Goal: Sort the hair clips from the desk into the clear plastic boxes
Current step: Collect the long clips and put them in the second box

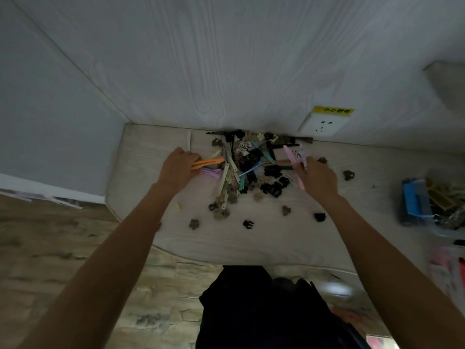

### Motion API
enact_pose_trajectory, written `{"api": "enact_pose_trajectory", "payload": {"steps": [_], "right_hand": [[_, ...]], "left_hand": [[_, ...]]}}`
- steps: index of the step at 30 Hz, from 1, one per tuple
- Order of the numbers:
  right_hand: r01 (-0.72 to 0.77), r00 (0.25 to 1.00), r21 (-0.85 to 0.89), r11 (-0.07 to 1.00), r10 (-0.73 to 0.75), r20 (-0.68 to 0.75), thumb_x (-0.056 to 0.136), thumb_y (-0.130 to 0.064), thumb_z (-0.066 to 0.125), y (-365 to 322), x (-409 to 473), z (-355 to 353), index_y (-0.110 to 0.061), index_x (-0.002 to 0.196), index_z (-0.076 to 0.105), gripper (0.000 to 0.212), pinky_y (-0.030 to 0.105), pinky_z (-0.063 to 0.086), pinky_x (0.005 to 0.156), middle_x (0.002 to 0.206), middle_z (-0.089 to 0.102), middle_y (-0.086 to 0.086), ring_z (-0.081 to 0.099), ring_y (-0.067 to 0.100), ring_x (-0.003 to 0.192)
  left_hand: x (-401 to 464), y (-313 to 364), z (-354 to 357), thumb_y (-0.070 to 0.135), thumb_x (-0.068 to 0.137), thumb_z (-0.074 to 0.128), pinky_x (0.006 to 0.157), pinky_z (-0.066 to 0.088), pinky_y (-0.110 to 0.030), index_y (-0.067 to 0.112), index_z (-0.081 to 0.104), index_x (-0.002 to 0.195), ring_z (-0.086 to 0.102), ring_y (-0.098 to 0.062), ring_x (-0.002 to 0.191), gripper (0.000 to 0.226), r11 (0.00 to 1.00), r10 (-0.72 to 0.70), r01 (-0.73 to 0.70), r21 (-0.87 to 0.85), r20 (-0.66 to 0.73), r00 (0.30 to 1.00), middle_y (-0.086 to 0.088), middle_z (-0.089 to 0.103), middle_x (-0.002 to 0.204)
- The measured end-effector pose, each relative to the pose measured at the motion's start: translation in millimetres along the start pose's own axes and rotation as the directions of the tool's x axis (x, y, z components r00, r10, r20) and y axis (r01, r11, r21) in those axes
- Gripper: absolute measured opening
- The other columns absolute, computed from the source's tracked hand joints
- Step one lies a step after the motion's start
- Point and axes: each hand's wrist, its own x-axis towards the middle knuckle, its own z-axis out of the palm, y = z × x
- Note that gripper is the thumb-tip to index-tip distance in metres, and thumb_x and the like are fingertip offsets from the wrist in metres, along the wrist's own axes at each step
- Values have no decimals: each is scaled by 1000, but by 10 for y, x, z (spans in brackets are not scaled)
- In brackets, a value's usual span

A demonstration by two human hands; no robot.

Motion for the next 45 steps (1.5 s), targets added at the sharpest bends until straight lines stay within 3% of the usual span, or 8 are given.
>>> {"api": "enact_pose_trajectory", "payload": {"steps": [9,13,16,20,26,30,40,45], "right_hand": [[-84,996,171,982,81,24,97,-39,39,4,-192,38,1,98,51,42,32,38,60,79,51,11,56,30,74],[-103,995,226,969,102,15,98,-40,36,71,-230,0,-1,96,50,41,33,37,64,86,58,17,54,28,74],[-123,992,385,915,121,29,97,-41,36,161,-302,-99,-7,92,50,37,33,41,66,93,65,18,59,28,78],[-121,990,630,767,143,16,97,-33,42,425,-734,-425,-13,80,52,28,31,49,67,80,67,8,64,18,71],[-207,950,651,730,309,-45,94,-33,48,1474,-1645,-814,-4,91,61,32,34,52,68,71,66,5,65,19,67],[-316,900,532,786,426,-95,94,-38,47,2341,-2138,-1059,-2,76,62,43,14,41,52,59,58,1,56,14,56],[-425,905,329,844,380,194,92,-45,48,3323,-2155,-746,-16,59,47,44,30,40,63,56,50,0,50,18,55],[-350,936,329,877,336,103,97,-33,42,3417,-2264,-840,-8,87,58,32,31,41,61,84,61,15,58,30,82]], "left_hand": [[-276,160,18,31,92,53,76,44,-41,7,53,118,59,-38,87,36,993,-92,87,-82,-60,994,-17,60,105],[-440,344,-39,30,92,54,68,41,-36,10,55,105,56,-25,76,24,925,-241,186,-331,-132,962,-11,59,90],[-529,682,-102,35,89,54,61,50,-45,17,52,86,54,-23,55,19,721,-333,228,-655,-39,942,-7,56,64],[-603,1556,-66,33,90,57,63,48,-34,9,54,92,58,-17,62,24,612,-270,222,-759,64,961,-5,60,70],[-825,3105,289,20,90,59,74,55,-34,15,52,78,67,-9,66,15,347,-23,220,-912,226,974,1,60,70],[-1017,4058,492,18,90,59,73,55,-29,13,53,83,66,-15,69,10,240,98,308,-920,339,936,0,61,74],[-1156,5324,1052,26,88,59,68,47,-31,8,54,94,62,-23,80,20,399,-2,352,-847,383,924,-10,62,89],[-1206,5741,1139,28,88,56,64,47,-34,11,49,92,55,-19,65,18,565,-39,258,-784,287,957,2,53,69]]}}
